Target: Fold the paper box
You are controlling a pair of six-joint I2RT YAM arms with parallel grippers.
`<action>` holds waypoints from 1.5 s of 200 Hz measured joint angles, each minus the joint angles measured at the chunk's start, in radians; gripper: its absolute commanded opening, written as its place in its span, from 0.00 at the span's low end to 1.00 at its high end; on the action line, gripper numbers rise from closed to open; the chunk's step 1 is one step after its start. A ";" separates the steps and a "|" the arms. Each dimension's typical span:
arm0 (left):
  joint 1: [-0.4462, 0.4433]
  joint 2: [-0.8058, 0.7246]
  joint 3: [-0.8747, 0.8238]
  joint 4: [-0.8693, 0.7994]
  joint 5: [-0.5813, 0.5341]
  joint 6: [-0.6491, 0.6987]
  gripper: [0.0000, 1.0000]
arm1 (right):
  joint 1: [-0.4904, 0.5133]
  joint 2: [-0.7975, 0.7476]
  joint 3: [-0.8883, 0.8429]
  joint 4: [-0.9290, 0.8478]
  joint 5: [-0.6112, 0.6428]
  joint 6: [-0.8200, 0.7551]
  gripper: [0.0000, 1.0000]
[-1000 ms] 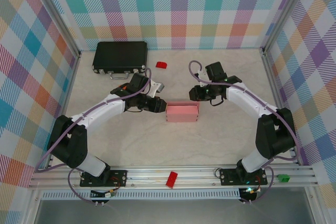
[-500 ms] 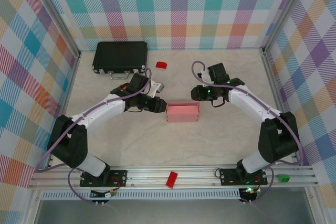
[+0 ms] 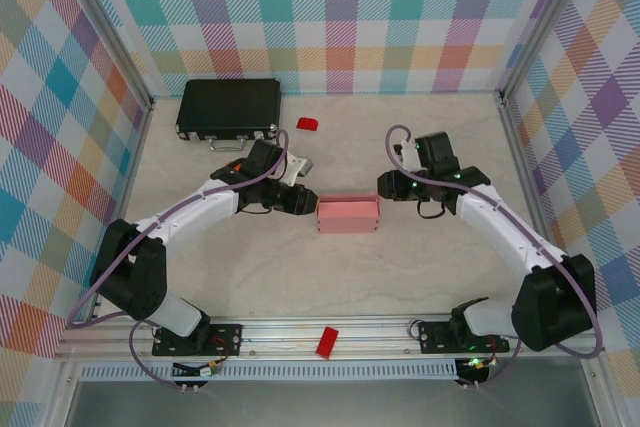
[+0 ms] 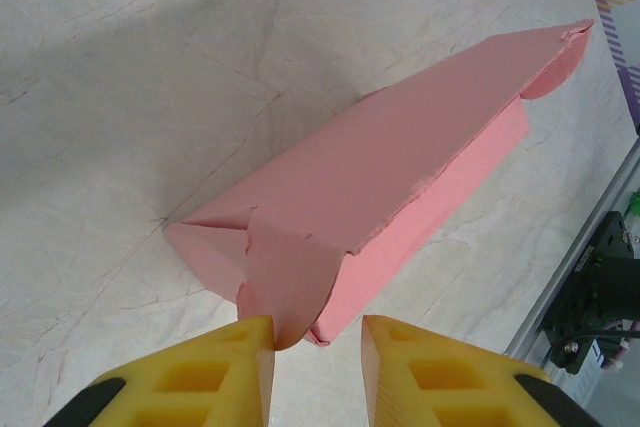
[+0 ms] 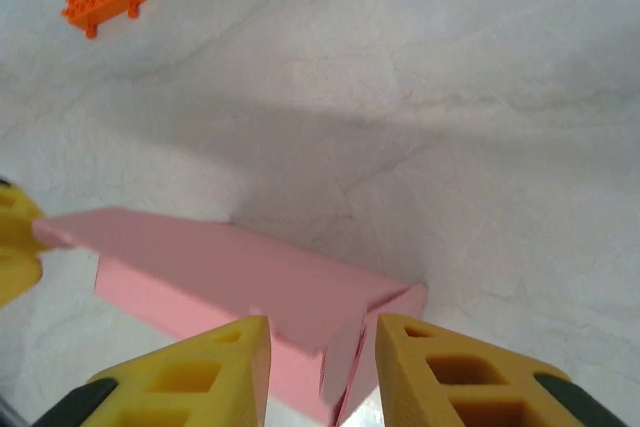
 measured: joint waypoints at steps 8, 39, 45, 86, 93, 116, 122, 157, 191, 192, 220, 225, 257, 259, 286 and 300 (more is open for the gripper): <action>0.000 0.000 0.000 0.000 0.000 0.000 0.29 | 0.000 -0.016 -0.014 -0.006 -0.012 -0.003 0.33; 0.000 0.000 0.000 0.000 -0.003 0.000 0.29 | 0.000 -0.050 -0.060 -0.007 -0.049 -0.005 0.32; 0.000 0.000 0.000 0.000 -0.003 0.000 0.29 | 0.000 -0.055 -0.071 -0.006 -0.057 -0.006 0.32; 0.000 0.000 0.000 0.000 -0.003 0.000 0.29 | 0.000 -0.058 -0.100 -0.004 -0.087 -0.005 0.30; 0.000 0.000 0.000 0.000 -0.003 0.000 0.29 | 0.000 -0.058 -0.100 0.000 -0.087 -0.005 0.30; 0.000 0.000 0.000 -0.001 -0.003 0.000 0.29 | 0.000 -0.055 -0.100 0.020 -0.086 -0.002 0.27; 0.000 0.000 0.000 -0.001 -0.003 0.000 0.29 | 0.000 -0.051 -0.100 0.025 -0.085 0.000 0.27; -0.001 0.000 0.000 -0.001 -0.002 0.000 0.29 | 0.000 -0.017 -0.100 0.048 -0.082 0.003 0.25; -0.001 0.000 0.000 -0.002 -0.002 0.000 0.29 | 0.000 -0.004 -0.105 0.056 -0.082 0.006 0.21; -0.001 0.000 0.000 -0.002 -0.002 0.000 0.29 | 0.000 -0.003 -0.105 0.057 -0.082 0.007 0.21; -0.002 0.000 0.000 -0.002 -0.002 0.000 0.29 | 0.000 0.007 -0.114 0.061 -0.081 0.010 0.12; -0.002 0.000 0.000 -0.002 -0.002 0.000 0.29 | 0.000 0.010 -0.117 0.061 -0.080 0.009 0.12; -0.002 0.000 0.000 -0.003 -0.002 0.000 0.29 | 0.000 0.021 -0.121 0.063 -0.079 0.010 0.08; -0.002 0.000 0.000 -0.003 -0.002 0.000 0.29 | 0.000 0.021 -0.121 0.064 -0.079 0.010 0.08; -0.007 0.001 0.000 -0.003 -0.001 0.000 0.29 | 0.000 0.021 -0.123 0.069 -0.079 0.010 0.08; -0.011 0.003 0.001 -0.003 0.000 0.000 0.29 | 0.000 0.021 -0.127 0.072 -0.079 0.010 0.09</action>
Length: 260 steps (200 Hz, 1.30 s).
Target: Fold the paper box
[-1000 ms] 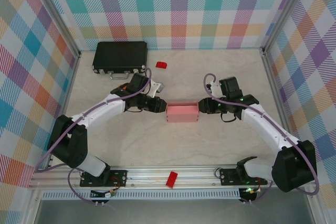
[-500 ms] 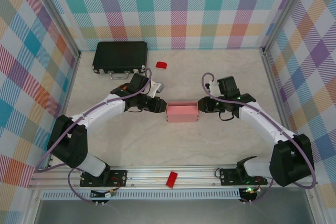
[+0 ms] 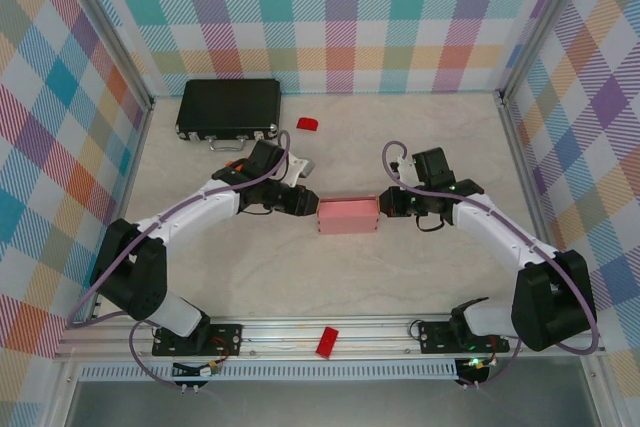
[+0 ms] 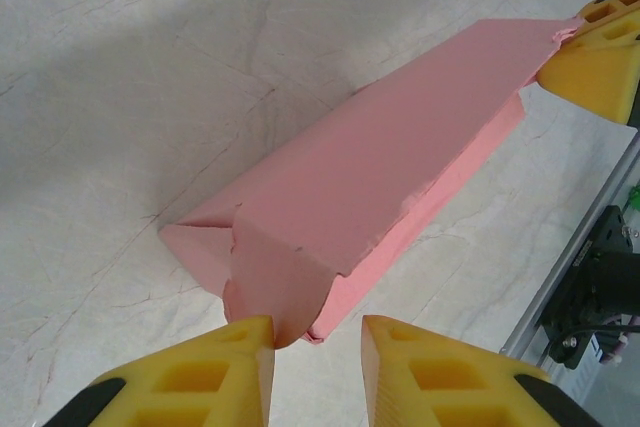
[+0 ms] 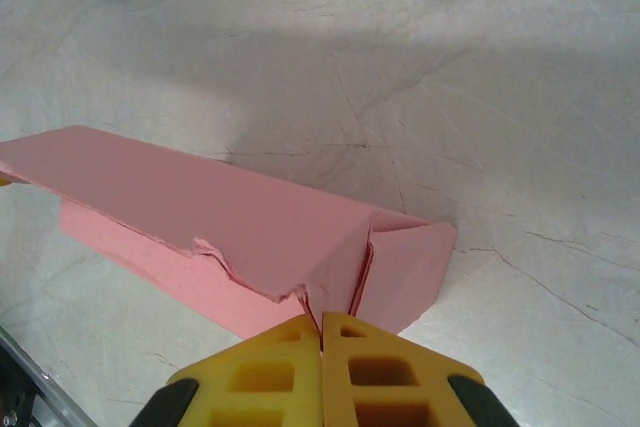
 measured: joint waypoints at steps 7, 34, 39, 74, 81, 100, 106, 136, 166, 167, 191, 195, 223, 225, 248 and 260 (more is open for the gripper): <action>-0.002 0.001 0.001 0.000 0.000 0.000 0.29 | 0.000 0.000 -0.001 0.001 0.000 0.000 0.10; -0.003 0.002 0.001 0.000 -0.005 0.000 0.32 | 0.000 0.000 -0.004 0.002 0.001 0.000 0.21; -0.003 0.002 0.001 0.000 -0.009 0.000 0.33 | 0.000 0.000 -0.005 0.001 0.002 -0.001 0.22; -0.003 0.002 0.001 0.000 -0.030 0.000 0.35 | 0.000 0.000 -0.005 -0.001 0.005 0.000 0.25; -0.003 0.002 0.001 0.000 -0.031 0.000 0.35 | 0.000 0.000 -0.005 -0.001 0.007 0.000 0.25; -0.003 0.002 0.001 0.000 -0.031 0.000 0.34 | 0.000 0.000 -0.005 -0.001 0.012 0.000 0.23; -0.003 0.002 0.001 0.000 -0.030 0.000 0.34 | 0.000 0.000 -0.005 -0.001 0.013 0.000 0.21; -0.003 0.002 0.001 0.000 -0.026 0.000 0.32 | 0.000 0.000 -0.005 0.000 0.016 0.001 0.15; -0.003 0.002 0.001 0.000 -0.022 0.000 0.31 | 0.000 0.010 -0.004 0.003 0.015 0.001 0.10; -0.003 0.002 0.001 0.000 -0.022 0.000 0.31 | 0.000 0.011 -0.004 0.003 0.015 0.001 0.10; -0.003 0.002 0.001 0.000 -0.006 0.000 0.30 | 0.000 0.016 -0.004 0.008 0.015 0.004 0.09; -0.003 0.002 0.001 0.000 -0.002 0.000 0.30 | 0.000 0.016 -0.004 0.010 0.015 0.004 0.09; -0.003 0.002 0.001 0.000 0.009 -0.001 0.32 | 0.000 0.018 -0.004 0.011 0.015 0.004 0.11; -0.003 0.002 0.001 0.000 0.008 -0.001 0.32 | 0.000 0.018 -0.004 0.011 0.015 0.004 0.11; -0.003 0.002 0.001 0.001 0.003 -0.002 0.35 | 0.000 0.018 -0.004 0.011 0.015 0.004 0.11; -0.003 0.002 0.001 0.001 -0.008 -0.003 0.39 | 0.000 0.018 -0.004 0.011 0.014 0.004 0.12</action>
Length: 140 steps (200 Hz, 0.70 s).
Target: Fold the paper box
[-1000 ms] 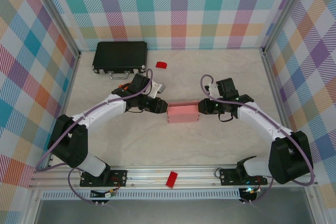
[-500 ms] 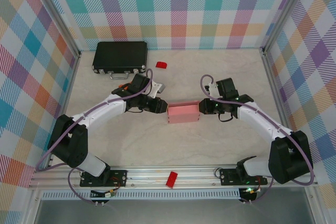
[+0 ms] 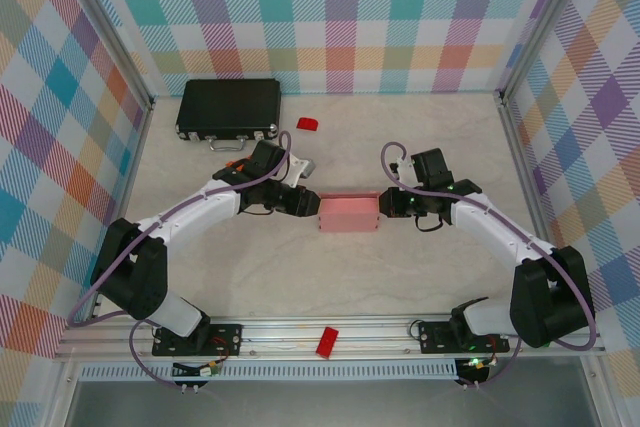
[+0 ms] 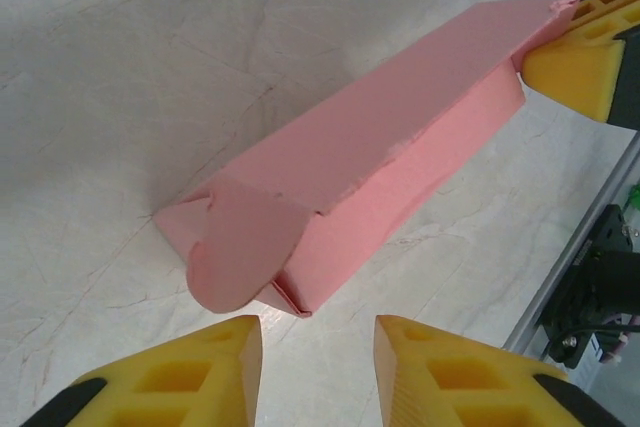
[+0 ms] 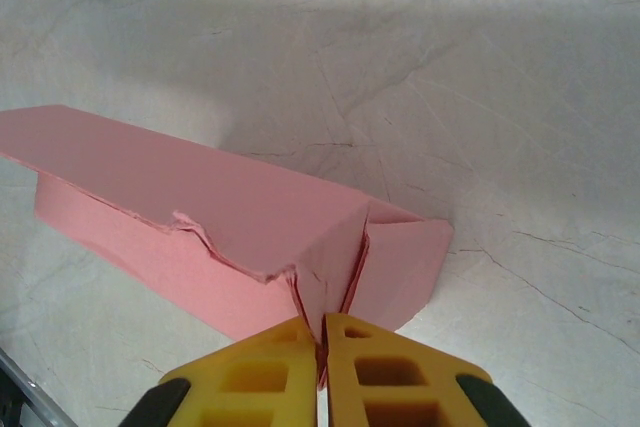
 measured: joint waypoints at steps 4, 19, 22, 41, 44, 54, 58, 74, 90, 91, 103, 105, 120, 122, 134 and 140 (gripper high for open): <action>0.000 0.000 0.000 0.000 -0.005 -0.002 0.41 | 0.000 0.000 0.000 0.000 0.000 0.000 0.12; 0.000 -0.005 0.000 0.002 -0.031 -0.004 0.42 | 0.000 0.000 0.000 -0.001 0.000 0.000 0.12; 0.000 -0.007 0.000 0.002 -0.038 -0.005 0.42 | 0.000 0.000 0.000 -0.001 0.000 0.000 0.12; 0.000 -0.025 0.000 0.003 -0.076 -0.003 0.46 | 0.000 0.000 0.000 -0.001 0.000 0.000 0.13; 0.000 -0.027 0.000 0.003 -0.081 -0.005 0.46 | 0.000 0.000 0.000 -0.001 0.000 0.000 0.13; 0.000 -0.039 0.000 0.003 -0.099 -0.003 0.49 | 0.000 0.000 0.000 -0.001 -0.001 0.000 0.13; 0.000 -0.043 0.000 0.004 -0.105 -0.003 0.50 | 0.000 0.000 0.000 -0.001 -0.001 0.000 0.13; 0.000 -0.054 0.000 0.006 -0.124 0.004 0.51 | 0.000 0.001 0.000 -0.002 -0.003 0.000 0.13; 0.000 -0.058 -0.002 0.007 -0.127 0.027 0.51 | 0.000 0.002 0.000 -0.002 -0.003 0.000 0.13; 0.000 -0.058 -0.002 0.007 -0.127 0.028 0.51 | 0.000 0.002 0.000 -0.002 -0.003 0.000 0.13; 0.000 -0.058 -0.006 0.007 -0.126 0.053 0.51 | 0.000 0.002 0.000 -0.002 -0.003 0.000 0.13; 0.000 -0.058 -0.006 0.007 -0.126 0.055 0.51 | 0.000 0.002 0.000 -0.002 -0.003 0.000 0.13; 0.000 -0.058 -0.012 0.008 -0.126 0.085 0.48 | 0.000 0.002 0.000 -0.002 -0.003 0.000 0.13; 0.000 -0.058 -0.013 0.008 -0.125 0.090 0.48 | 0.000 0.002 0.000 -0.002 -0.003 0.000 0.13; 0.000 -0.058 -0.015 0.007 -0.123 0.114 0.47 | 0.000 0.002 0.000 -0.002 -0.003 0.000 0.13; 0.000 -0.058 -0.015 0.007 -0.121 0.126 0.46 | 0.000 0.002 0.000 -0.002 -0.003 0.000 0.13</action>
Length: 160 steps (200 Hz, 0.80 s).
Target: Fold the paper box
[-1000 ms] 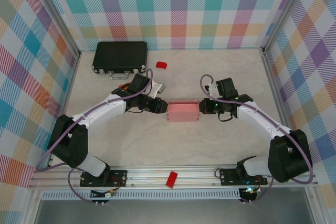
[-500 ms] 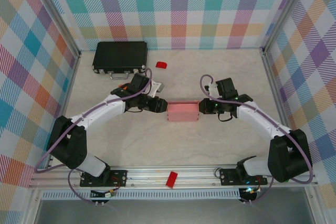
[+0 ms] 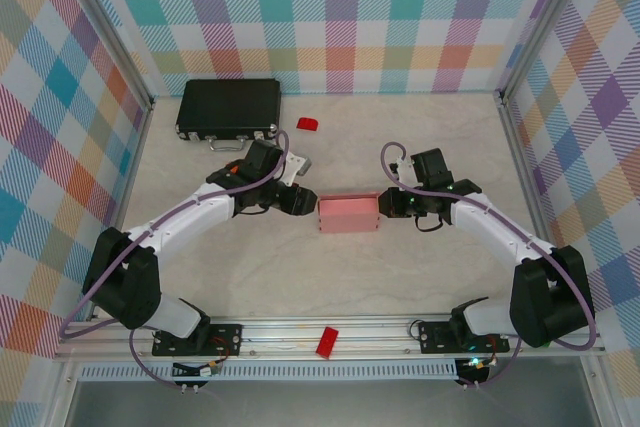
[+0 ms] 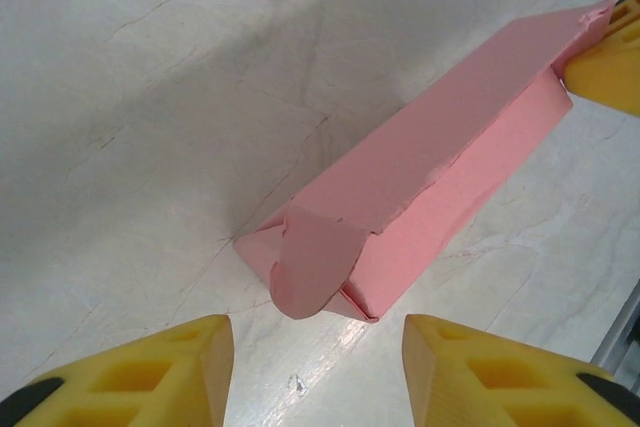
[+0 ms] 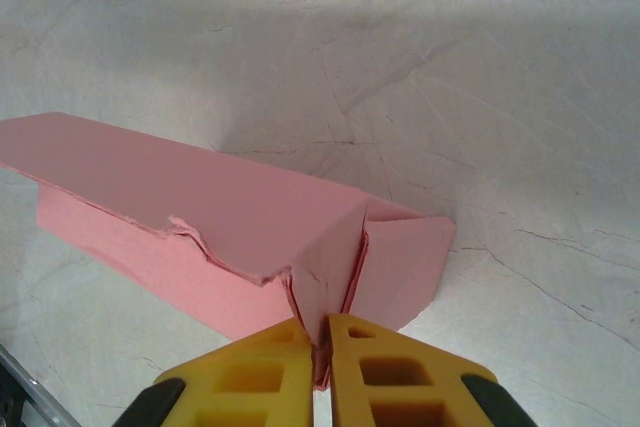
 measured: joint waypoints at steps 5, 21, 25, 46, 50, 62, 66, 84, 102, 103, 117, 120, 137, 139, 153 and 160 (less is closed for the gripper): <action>0.000 0.000 0.000 0.000 0.005 0.009 0.46 | 0.000 0.000 0.000 0.000 0.000 0.000 0.13; 0.000 0.001 0.000 0.002 0.020 0.029 0.44 | 0.000 0.000 0.000 0.000 0.000 0.000 0.13; 0.000 0.002 0.000 0.003 0.024 0.033 0.43 | 0.000 0.000 0.000 0.000 0.000 0.000 0.13; 0.000 0.016 0.000 0.013 0.043 0.043 0.41 | 0.000 0.000 0.000 0.000 0.000 0.000 0.13; 0.000 0.023 0.000 0.015 0.045 0.043 0.40 | 0.000 0.000 0.000 0.000 0.000 0.000 0.13; 0.000 0.040 0.000 0.023 0.051 0.042 0.38 | 0.000 0.000 0.000 -0.001 0.000 0.000 0.13; 0.000 0.047 0.000 0.023 0.054 0.043 0.37 | 0.000 0.000 0.000 -0.001 0.000 0.000 0.13; 0.000 0.070 0.000 0.024 0.063 0.036 0.32 | 0.000 0.000 0.000 -0.001 0.000 0.000 0.13; 0.000 0.080 0.000 0.030 0.070 0.025 0.27 | 0.000 0.000 0.000 -0.002 0.000 0.000 0.13; 0.000 0.080 0.000 0.030 0.071 0.024 0.27 | 0.000 0.000 0.000 -0.002 0.000 0.000 0.13; -0.001 0.081 0.000 0.038 0.079 0.013 0.23 | 0.000 0.000 0.000 -0.002 0.000 0.000 0.13; -0.001 0.081 0.000 0.042 0.079 0.013 0.23 | 0.000 0.000 0.000 -0.002 0.000 0.000 0.13; -0.005 0.080 0.000 0.059 0.089 -0.003 0.22 | 0.000 0.000 0.000 -0.002 0.000 0.000 0.13; -0.005 0.080 0.000 0.060 0.089 -0.003 0.22 | 0.000 0.000 0.000 -0.002 0.000 0.000 0.13; -0.007 0.080 0.000 0.074 0.096 -0.018 0.22 | 0.000 0.000 0.000 -0.002 0.000 0.000 0.13; -0.007 0.080 0.000 0.078 0.097 -0.021 0.22 | 0.000 0.000 0.000 -0.002 0.000 0.000 0.13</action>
